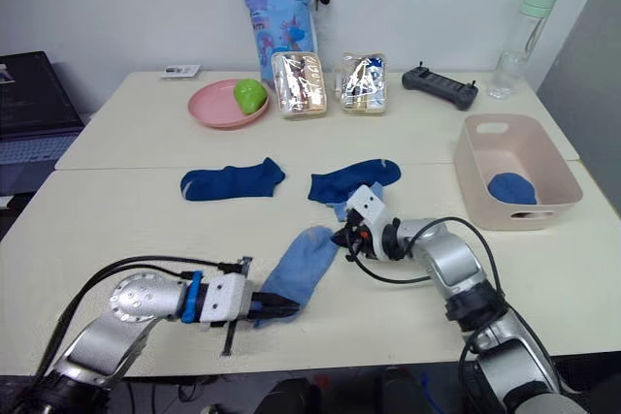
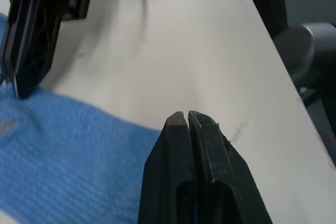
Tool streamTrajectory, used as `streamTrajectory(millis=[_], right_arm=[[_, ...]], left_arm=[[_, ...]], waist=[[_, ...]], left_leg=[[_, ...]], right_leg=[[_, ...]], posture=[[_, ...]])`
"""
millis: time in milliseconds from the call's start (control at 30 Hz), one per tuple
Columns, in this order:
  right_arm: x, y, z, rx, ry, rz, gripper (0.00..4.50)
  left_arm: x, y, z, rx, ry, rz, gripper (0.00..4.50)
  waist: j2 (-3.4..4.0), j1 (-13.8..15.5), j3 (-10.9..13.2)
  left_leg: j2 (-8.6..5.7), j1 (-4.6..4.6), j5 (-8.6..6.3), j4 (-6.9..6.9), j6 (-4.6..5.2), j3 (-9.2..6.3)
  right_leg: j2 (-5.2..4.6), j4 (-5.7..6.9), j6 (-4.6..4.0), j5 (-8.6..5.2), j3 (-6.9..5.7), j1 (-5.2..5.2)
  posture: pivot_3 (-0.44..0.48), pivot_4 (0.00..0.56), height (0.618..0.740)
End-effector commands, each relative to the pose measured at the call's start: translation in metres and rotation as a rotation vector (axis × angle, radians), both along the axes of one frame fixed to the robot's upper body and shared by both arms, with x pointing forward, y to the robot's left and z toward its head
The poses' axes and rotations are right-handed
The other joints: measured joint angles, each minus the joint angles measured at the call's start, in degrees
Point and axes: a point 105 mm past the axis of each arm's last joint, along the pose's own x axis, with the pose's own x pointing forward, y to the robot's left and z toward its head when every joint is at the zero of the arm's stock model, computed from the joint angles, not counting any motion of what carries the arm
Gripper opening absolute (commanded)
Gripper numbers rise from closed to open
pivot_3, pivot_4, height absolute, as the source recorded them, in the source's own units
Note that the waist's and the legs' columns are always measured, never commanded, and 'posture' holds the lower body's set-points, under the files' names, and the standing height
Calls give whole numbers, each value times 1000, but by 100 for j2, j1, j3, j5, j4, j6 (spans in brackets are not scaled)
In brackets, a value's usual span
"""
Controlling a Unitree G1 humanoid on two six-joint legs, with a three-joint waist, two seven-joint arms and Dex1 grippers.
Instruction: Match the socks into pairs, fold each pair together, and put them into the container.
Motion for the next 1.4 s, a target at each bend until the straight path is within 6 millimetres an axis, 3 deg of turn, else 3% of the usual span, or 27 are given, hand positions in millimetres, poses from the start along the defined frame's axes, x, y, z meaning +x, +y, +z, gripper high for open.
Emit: streamTrajectory(millis=[33, 167, 333, 567, 667, 767, 833, 933, 1067, 1233, 1400], right_arm=[[6, 9, 13, 18, -66, 38, 56], [11, 16, 10, 6, -75, 63, 56], [15, 10, 13, -11, -120, 71, 0], [7, -25, 35, 58, -168, 10, 2386], [-20, -48, 38, 27, -170, 77, 3390], [-54, -62, 29, -16, -124, 198, 3390], [-69, -64, 24, -33, -93, 250, 3390], [-98, -64, 0, -98, 24, 354, 3390], [-115, -49, -11, -88, 99, 428, 3390], [-115, -25, -18, -88, 38, 490, 3390], [-105, -11, -29, -112, -34, 499, 3428]], left_arm=[[4, -15, 8, -51, 28, -8, 0], [5, -34, 12, -97, 103, -29, 0], [-6, -39, 12, -84, 224, -77, 1231], [-12, -14, 35, -99, 329, -24, 3367], [21, 8, 57, -185, 316, 141, 4242], [69, 32, 58, -192, 197, 313, 4242], [91, 39, 55, -185, 130, 386, 4242], [123, 39, 45, -163, 67, 484, 4242], [135, 32, 23, -83, 63, 475, 4242], [130, 27, 5, -23, 109, 421, 4242], [125, 24, 1, -16, 132, 395, 3039]], waist=[[-2, -5, -2], [-2, -9, -2], [-2, -14, -1], [-2, -8, -1], [-3, 36, 0], [-2, 62, 0], [-4, 69, 2], [-18, 40, 8], [-28, -17, 10], [-29, -3, 11], [-30, 13, 11]], left_leg=[[0, 0, 0, 0, 0, 0], [0, 1, 0, -4, 0, 2], [0, -3, 0, -3, 0, 5], [1, -2, 0, -3, 0, -3], [0, -7, 0, -2, 0, -8], [-2, -6, 0, 0, 0, -14], [-6, -1, 0, 0, 0, -12], [-7, -2, 0, 2, -1, -6], [-5, -4, 1, 2, -1, -1], [-3, -6, 1, 2, -2, -5], [-5, -7, 3, 7, -5, -7]], right_leg=[[0, 0, 0, 0, 0, 0], [0, -4, 1, -1, 2, 0], [0, -6, 2, -2, 7, -3], [0, -5, 2, -2, 4, -1], [-2, -8, 4, -3, -1, 1], [-1, -11, 6, -5, -9, 4], [-1, -11, 6, -5, -8, 9], [-1, -9, 6, -4, -2, 8], [-1, -10, 7, -4, 3, 0], [-1, -9, 7, -4, -1, -3], [-3, -9, 7, -4, -1, 0]], posture=[[0, 150, 740], [0, 150, 740], [0, 150, 740], [0, 150, 740], [0, 150, 740], [0, 150, 740], [0, 150, 740], [0, 150, 740], [0, 150, 740], [0, 150, 740], [0, 150, 740]])
